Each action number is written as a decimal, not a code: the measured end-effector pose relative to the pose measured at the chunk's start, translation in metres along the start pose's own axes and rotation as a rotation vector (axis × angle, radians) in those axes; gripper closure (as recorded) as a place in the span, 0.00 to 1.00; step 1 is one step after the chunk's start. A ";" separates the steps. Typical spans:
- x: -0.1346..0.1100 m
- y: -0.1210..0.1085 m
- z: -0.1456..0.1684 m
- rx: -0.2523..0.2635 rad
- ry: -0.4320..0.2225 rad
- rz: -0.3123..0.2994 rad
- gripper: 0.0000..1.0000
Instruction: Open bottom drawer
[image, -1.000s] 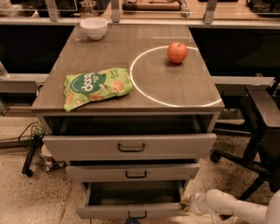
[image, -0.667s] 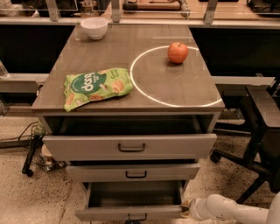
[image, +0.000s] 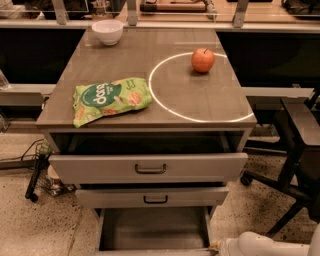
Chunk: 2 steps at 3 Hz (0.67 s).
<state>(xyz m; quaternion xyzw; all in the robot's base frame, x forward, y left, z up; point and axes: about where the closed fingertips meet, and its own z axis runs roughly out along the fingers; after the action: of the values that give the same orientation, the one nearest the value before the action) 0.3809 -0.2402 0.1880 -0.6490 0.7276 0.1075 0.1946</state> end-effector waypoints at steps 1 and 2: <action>-0.004 0.023 0.001 -0.047 0.003 0.002 0.51; -0.006 0.050 -0.003 -0.094 0.010 0.013 0.20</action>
Offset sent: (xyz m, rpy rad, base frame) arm -0.0663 0.0118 0.0019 -0.0060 0.1251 0.0350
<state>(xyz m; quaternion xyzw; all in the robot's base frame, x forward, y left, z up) 0.3319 -0.2292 0.1885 -0.6533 0.7268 0.1397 0.1596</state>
